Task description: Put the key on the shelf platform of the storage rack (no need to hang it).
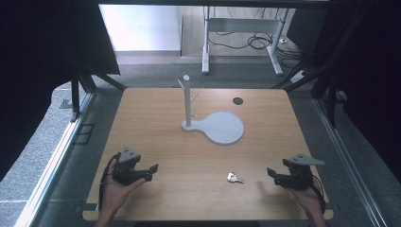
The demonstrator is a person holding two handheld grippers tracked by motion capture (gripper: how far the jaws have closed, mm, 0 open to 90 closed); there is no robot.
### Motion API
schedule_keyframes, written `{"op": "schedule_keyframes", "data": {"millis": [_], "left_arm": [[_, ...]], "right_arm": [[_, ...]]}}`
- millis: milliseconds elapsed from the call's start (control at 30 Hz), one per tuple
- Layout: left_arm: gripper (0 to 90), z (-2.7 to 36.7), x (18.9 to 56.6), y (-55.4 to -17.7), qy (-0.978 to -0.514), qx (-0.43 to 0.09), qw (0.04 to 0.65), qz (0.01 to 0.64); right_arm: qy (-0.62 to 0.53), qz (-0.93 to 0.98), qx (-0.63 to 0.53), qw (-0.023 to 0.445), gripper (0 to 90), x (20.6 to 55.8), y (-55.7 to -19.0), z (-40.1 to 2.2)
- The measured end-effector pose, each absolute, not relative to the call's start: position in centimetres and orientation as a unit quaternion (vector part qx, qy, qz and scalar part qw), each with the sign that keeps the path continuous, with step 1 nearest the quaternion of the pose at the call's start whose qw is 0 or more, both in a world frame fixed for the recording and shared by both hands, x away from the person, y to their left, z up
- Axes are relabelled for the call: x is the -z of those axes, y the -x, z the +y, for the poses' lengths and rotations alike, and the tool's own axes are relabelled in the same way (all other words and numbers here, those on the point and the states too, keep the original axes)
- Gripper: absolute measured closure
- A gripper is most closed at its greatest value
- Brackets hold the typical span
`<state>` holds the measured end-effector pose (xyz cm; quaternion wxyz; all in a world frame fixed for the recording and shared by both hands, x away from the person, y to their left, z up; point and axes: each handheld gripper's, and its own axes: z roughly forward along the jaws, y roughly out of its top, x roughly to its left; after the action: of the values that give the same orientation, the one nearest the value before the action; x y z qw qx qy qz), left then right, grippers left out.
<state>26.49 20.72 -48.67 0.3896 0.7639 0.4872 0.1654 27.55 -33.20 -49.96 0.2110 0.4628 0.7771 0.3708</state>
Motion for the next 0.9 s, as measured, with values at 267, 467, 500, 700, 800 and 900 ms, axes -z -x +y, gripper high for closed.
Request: {"op": "schedule_keyframes", "data": {"millis": [267,467,500,700,800,900], "left_arm": [[22.1,21.2,48.7,-25.7,-0.759,-0.169,0.398,0.487],[23.6,21.1,48.5,-25.5,-0.765,-0.159,0.395,0.483],[23.7,21.1,48.6,-25.5,-0.769,-0.156,0.393,0.479],[24.3,21.4,48.8,-25.9,-0.780,-0.138,0.384,0.474],[24.5,21.4,48.8,-26.2,-0.782,-0.131,0.381,0.476],[24.2,21.5,48.3,-26.1,-0.786,-0.137,0.382,0.467]], "right_arm": [[-0.442,0.791,-0.369,0.207,23.8,49.9,-27.4,-32.6],[-0.434,0.796,-0.374,0.196,25.7,50.0,-27.3,-32.8],[-0.431,0.798,-0.374,0.193,25.7,50.1,-27.4,-32.8],[-0.417,0.811,-0.372,0.174,25.9,50.3,-27.7,-33.2],[-0.417,0.812,-0.372,0.167,26.5,50.5,-28.4,-33.6],[-0.411,0.813,-0.379,0.165,27.3,50.3,-28.8,-33.6]]}}
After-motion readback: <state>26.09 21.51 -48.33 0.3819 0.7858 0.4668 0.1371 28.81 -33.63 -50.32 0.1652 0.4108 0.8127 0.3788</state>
